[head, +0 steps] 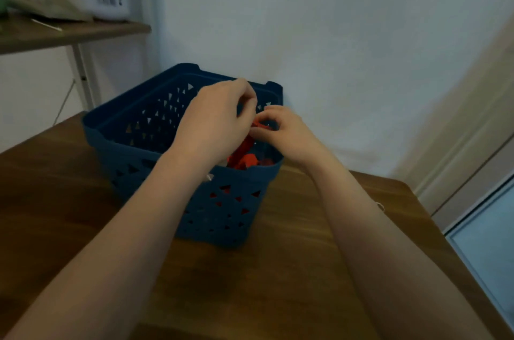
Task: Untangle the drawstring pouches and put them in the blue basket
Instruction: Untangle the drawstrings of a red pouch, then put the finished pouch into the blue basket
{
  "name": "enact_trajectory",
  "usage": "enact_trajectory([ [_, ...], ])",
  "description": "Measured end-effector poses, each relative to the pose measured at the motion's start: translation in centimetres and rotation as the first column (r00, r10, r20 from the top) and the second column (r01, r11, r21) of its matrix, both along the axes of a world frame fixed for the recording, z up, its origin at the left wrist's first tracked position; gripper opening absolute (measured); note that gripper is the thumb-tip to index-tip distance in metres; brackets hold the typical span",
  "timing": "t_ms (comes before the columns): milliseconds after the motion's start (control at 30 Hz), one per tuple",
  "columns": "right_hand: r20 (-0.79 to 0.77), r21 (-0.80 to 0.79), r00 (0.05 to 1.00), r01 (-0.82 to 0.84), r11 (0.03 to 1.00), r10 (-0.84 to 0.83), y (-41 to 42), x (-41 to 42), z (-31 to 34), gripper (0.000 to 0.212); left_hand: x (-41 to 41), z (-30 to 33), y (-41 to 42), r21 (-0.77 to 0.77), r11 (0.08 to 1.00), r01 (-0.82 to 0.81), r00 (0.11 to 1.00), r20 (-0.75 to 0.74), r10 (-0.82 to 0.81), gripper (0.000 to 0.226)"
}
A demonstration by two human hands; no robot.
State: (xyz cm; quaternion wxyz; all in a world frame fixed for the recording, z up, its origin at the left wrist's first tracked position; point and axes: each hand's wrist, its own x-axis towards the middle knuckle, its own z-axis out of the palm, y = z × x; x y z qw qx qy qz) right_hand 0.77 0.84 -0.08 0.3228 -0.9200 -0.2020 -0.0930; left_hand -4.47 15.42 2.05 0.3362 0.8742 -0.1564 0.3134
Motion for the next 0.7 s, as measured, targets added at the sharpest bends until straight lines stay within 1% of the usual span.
enact_trajectory([
  [33, -0.04, 0.06, 0.999, -0.002, 0.998, 0.004, 0.1, -0.1, 0.0, 0.026, 0.0, 0.0, 0.1, 0.0, 1.0, 0.003, 1.0, -0.014, -0.003, 0.015],
  [67, -0.073, 0.165, 0.997, 0.015, 0.986, -0.003, 0.0, -0.3, 0.2, 0.03, 0.0, 0.0, 0.1, -0.002, 1.0, 0.013, 1.0, -0.025, -0.013, 0.015],
  [100, -0.074, 0.269, 0.997, 0.051, 0.962, -0.032, -0.4, -0.6, 0.4, 0.031, -0.1, 0.1, -0.1, -0.008, 1.0, 0.029, 0.999, -0.032, -0.029, 0.015],
  [167, -0.02, 0.399, 0.988, 0.147, 0.905, -0.152, -1.9, -1.0, 0.4, 0.026, -0.3, 0.2, -0.9, -0.026, 0.996, 0.081, 0.995, -0.052, -0.082, 0.016],
  [200, -0.012, 0.435, 0.979, 0.189, 0.88, -0.204, -2.9, -1.1, 0.0, 0.022, -0.5, 0.3, -1.4, -0.032, 0.993, 0.111, 0.992, -0.061, -0.113, 0.017],
  [267, -0.065, 0.477, 0.96, 0.268, 0.837, -0.271, -4.8, -1.0, -1.6, 0.018, -0.9, 0.4, -2.8, -0.021, 0.986, 0.166, 0.983, -0.075, -0.168, 0.017],
  [400, -0.222, 0.456, 0.897, 0.443, 0.772, -0.383, -9.5, -0.2, -5.9, 0.017, -1.9, 0.5, -7.2, 0.079, 0.961, 0.266, 0.963, -0.052, -0.263, 0.018],
  [467, -0.312, 0.418, 0.848, 0.528, 0.739, -0.429, -12.3, 0.3, -8.2, 0.018, -2.2, -0.1, -9.9, 0.119, 0.944, 0.309, 0.951, -0.07, -0.302, 0.02],
  [500, -0.342, 0.371, 0.822, 0.563, 0.739, -0.455, -13.9, 0.6, -9.5, 0.02, -2.3, -0.8, -11.4, 0.128, 0.938, 0.322, 0.945, -0.097, -0.312, 0.02],
  [533, -0.347, 0.301, 0.797, 0.594, 0.746, -0.494, -15.2, 1.0, -10.6, 0.023, -2.2, -1.4, -12.4, 0.134, 0.934, 0.331, 0.941, -0.127, -0.315, 0.021],
  [600, -0.311, 0.09, 0.738, 0.65, 0.755, -0.599, -17.8, 1.8, -12.6, 0.031, -1.7, -3.1, -14.3, 0.143, 0.929, 0.341, 0.931, -0.191, -0.312, 0.02],
  [633, -0.294, -0.009, 0.709, 0.669, 0.744, -0.641, -18.8, 2.0, -13.3, 0.034, -1.2, -3.9, -15.0, 0.142, 0.929, 0.341, 0.925, -0.228, -0.305, 0.02],
  [700, -0.287, -0.154, 0.665, 0.678, 0.718, -0.69, -20.6, 2.3, -14.4, 0.04, 0.0, -5.7, -16.1, 0.126, 0.936, 0.329, 0.907, -0.319, -0.276, 0.018],
])
